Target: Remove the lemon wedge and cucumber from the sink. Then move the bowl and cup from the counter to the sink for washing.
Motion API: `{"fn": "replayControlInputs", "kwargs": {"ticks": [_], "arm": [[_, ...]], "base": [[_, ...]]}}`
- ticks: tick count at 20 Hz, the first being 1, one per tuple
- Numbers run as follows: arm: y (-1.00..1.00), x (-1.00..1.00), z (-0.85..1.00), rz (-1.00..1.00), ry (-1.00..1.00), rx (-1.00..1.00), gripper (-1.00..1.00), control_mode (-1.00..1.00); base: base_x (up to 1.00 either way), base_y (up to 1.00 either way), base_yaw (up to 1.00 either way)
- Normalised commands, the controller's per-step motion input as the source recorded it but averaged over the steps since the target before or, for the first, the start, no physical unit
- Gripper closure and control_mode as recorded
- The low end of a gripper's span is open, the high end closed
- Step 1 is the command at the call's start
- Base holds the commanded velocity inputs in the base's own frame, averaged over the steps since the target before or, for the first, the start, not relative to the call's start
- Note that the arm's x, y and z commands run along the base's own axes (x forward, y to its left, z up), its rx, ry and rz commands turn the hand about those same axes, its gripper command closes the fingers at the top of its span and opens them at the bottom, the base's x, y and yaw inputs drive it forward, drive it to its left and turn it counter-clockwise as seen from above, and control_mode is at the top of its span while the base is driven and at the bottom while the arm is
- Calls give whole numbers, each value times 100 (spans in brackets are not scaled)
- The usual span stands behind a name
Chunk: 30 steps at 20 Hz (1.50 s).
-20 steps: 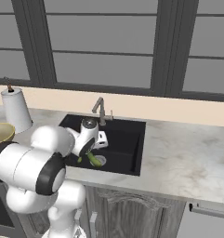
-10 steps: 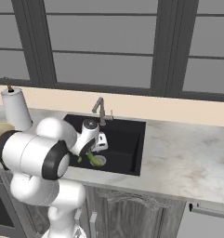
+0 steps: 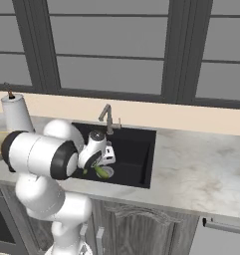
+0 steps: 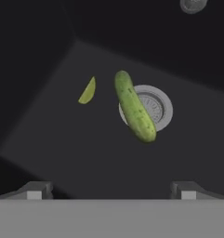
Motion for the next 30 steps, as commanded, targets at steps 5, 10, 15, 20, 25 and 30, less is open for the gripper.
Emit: {"fn": "replayControlInputs", "kwargs": {"ticks": [5, 10, 15, 20, 25, 30], "arm": [[1, 7, -23, 0, 1, 0, -100, -100], [0, 16, -23, 0, 4, 0, -100, -100], [1, 13, -21, 0, 3, 0, -100, -100], [1, 13, -22, 0, 3, 0, -100, -100], [1, 15, -24, 0, 3, 0, -100, -100], [2, 21, -19, 0, 0, 0, -100, -100]], "base": [[0, 0, 0], [0, 0, 0], [0, 0, 0], [0, 0, 0], [0, 0, 0], [0, 0, 0]]}}
